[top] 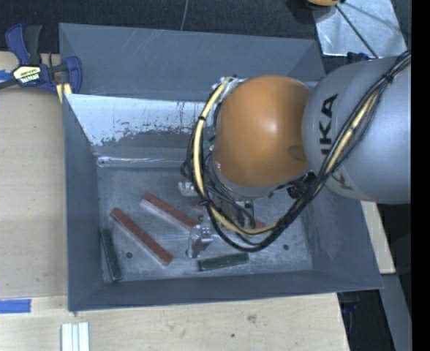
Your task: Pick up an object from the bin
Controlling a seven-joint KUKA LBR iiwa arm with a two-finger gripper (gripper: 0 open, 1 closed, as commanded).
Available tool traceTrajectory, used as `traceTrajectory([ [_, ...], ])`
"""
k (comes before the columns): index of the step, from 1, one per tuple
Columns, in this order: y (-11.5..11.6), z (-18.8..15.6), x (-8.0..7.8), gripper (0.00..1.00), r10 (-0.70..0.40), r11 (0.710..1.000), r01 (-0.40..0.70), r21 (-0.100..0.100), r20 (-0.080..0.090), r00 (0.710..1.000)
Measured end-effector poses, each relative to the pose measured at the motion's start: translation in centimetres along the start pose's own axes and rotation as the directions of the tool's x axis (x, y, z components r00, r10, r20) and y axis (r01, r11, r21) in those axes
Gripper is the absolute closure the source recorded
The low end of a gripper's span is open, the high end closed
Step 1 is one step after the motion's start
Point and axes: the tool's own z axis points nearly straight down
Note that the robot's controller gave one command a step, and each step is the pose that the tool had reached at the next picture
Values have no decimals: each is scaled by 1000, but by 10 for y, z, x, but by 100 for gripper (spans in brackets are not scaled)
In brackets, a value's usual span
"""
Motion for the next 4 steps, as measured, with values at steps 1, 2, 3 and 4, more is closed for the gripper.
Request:
traceTrajectory([
  [1, -1, -4, -2, 0, 3, 1000, -3, -1, 8, 1000],
  [2, -24, 46, -5, 0, 63, 998, -63, -3, 13, 998],
  [3, -23, 142, -86, 100, -8, 1000, 8, -5, 32, 999],
  [4, -23, 142, -86, 100, -8, 1000, 8, -5, 32, 999],
])
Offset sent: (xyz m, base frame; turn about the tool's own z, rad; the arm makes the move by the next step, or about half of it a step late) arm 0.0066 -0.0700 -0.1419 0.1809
